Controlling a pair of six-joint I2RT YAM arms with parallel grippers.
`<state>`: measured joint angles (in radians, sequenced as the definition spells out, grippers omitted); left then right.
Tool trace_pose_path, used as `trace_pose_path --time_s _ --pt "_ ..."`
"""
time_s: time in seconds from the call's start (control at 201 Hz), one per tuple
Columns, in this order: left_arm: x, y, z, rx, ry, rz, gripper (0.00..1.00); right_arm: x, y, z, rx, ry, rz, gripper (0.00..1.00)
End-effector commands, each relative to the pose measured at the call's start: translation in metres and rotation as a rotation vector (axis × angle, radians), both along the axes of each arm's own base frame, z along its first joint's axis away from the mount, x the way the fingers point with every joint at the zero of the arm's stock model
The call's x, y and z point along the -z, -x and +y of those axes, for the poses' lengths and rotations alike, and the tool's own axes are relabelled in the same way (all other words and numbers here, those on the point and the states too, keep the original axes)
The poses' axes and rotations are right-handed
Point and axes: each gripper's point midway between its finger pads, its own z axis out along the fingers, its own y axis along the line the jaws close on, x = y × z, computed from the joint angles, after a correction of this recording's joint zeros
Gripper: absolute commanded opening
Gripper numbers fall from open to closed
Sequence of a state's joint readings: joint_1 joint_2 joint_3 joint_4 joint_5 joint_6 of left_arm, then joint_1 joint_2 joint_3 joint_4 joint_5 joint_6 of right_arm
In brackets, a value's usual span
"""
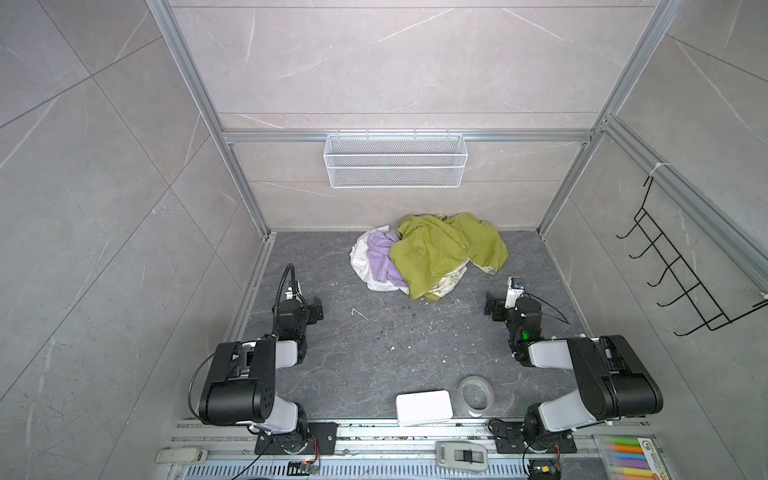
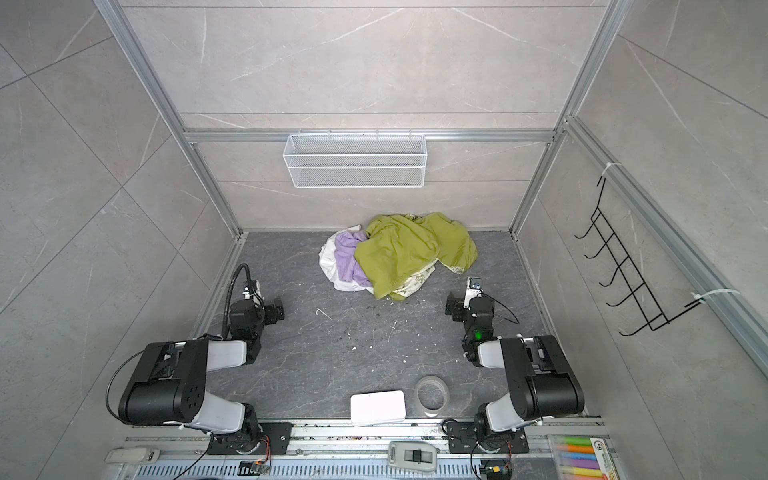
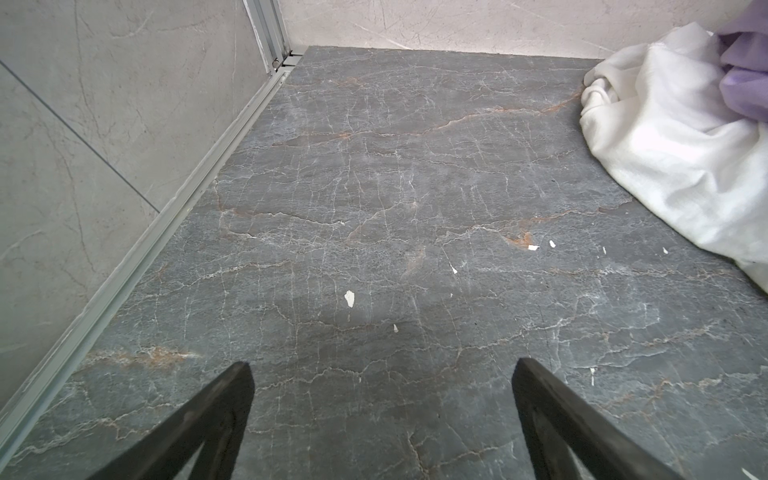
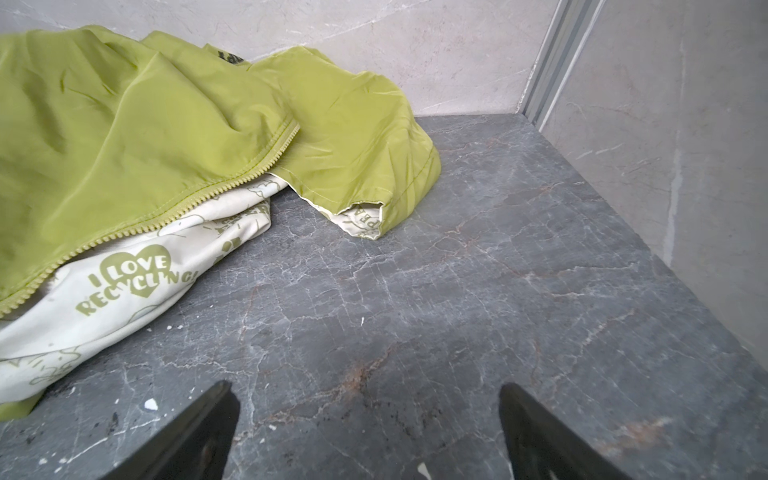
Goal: Pick out a specific cloth from the pile
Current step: 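Reach both grippers forward toward the lavender cloth in the pile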
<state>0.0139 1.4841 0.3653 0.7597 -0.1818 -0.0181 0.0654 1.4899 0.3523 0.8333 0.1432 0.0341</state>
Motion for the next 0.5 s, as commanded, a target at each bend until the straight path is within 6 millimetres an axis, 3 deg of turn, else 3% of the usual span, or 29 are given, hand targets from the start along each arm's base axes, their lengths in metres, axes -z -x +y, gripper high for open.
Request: trace_pose_path --time_s 0.0,0.189,0.314,0.493 --pt "-0.034 -0.007 0.001 -0.042 -0.048 -0.053 1.0 -0.03 -0.004 -0.004 0.045 0.009 -0.015 1.0" --pt "-0.062 -0.007 -0.006 -0.054 -0.092 -0.035 1.0 -0.063 -0.004 -0.001 0.087 -0.017 -0.012 1.0" --pt "-0.086 -0.012 -0.022 -0.029 0.044 -0.026 1.0 -0.088 -0.012 0.019 -0.003 -0.046 0.021 1.0" --pt "-0.109 -0.018 -0.04 -0.024 0.22 0.01 1.0 -0.104 -0.018 0.045 -0.053 -0.14 0.108 1.0"
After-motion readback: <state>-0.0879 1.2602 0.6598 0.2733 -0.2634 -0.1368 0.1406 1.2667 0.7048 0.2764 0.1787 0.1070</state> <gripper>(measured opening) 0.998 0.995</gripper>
